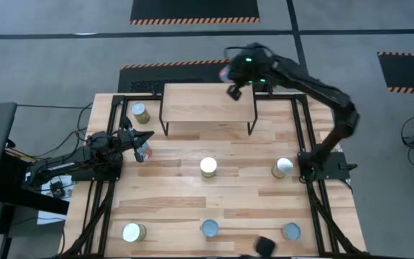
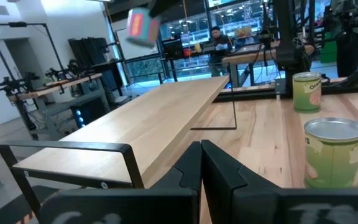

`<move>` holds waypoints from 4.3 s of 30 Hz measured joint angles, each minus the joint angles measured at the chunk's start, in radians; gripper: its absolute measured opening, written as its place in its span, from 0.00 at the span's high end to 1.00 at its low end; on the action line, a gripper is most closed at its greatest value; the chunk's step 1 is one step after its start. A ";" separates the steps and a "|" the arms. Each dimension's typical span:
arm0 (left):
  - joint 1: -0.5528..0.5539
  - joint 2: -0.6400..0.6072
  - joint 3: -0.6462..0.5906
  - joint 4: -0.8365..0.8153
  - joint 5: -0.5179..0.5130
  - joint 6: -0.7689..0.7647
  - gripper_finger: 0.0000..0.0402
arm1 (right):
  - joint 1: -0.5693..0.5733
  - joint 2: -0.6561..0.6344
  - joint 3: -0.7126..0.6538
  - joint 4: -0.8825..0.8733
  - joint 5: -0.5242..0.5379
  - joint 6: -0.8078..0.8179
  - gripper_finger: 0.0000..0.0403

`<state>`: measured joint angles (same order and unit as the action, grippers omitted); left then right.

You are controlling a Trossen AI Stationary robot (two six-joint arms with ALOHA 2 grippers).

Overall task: Pick and place cans onto a shelf
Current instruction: Put the top right blue small can on the shelf, then put the top left green large can on the shelf

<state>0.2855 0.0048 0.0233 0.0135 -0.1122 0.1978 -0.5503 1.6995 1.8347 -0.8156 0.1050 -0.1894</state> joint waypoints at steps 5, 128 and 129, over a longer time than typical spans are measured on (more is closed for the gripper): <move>0.000 0.000 0.000 -0.006 0.001 -0.021 1.00 | -0.008 0.203 0.182 -0.124 -0.028 -0.055 0.97; 0.461 1.079 0.853 -0.908 -0.162 0.174 0.71 | 0.858 -0.498 -1.151 1.158 0.141 -0.027 0.98; 0.469 1.095 0.853 -0.906 -0.163 0.168 0.71 | 0.858 -0.498 -1.151 1.158 0.141 -0.028 0.98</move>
<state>0.7545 1.0993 0.8764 -0.8923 -0.2750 0.3654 0.3077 1.2015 0.6834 0.3428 0.2455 -0.2173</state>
